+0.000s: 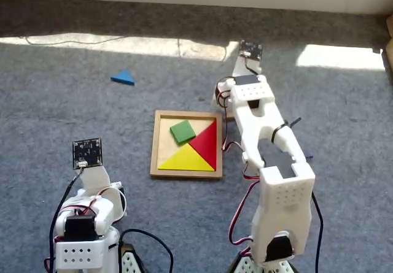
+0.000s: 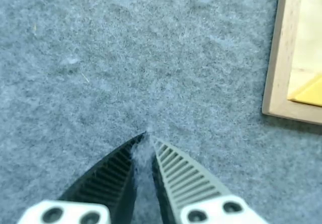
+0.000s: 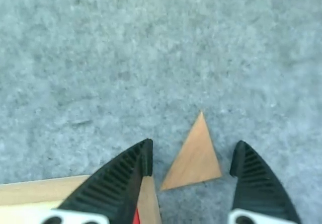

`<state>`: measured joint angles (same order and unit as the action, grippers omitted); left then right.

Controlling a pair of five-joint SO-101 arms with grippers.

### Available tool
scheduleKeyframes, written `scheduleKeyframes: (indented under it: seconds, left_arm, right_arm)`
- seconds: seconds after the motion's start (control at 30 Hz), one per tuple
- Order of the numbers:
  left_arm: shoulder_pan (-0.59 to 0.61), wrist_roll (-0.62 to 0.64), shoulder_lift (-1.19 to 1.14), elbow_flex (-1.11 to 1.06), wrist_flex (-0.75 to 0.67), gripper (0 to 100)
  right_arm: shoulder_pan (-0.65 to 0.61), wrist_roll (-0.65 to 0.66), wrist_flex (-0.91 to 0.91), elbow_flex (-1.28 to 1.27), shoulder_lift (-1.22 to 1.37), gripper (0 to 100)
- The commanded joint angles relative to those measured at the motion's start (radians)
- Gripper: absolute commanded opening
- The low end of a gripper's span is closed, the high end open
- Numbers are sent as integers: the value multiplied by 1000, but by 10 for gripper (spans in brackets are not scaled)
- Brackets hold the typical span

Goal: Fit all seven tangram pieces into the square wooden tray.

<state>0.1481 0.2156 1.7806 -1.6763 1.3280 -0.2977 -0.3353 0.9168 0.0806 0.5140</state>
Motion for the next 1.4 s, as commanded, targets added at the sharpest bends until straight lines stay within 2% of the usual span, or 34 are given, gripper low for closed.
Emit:
scheduleKeyframes:
  seconds: [0.0, 0.47, 0.7, 1.0, 1.37]
  left_arm:
    - [-13, -8, 16, -19, 5, 5]
    - [-13, -8, 16, -19, 5, 5]
    - [-13, -8, 16, -19, 5, 5]
    - [-13, -8, 16, -19, 5, 5]
    - [-13, -8, 16, -19, 5, 5]
  right_arm:
    - [-7, -8, 5, 10, 33, 249]
    - [-2, -3, 53, 8, 65, 149]
    - [2, 11, 157, 15, 62, 122]
    - [51, 210, 306, 16, -64, 119]
    - [30, 548, 317, -390, -344, 119]
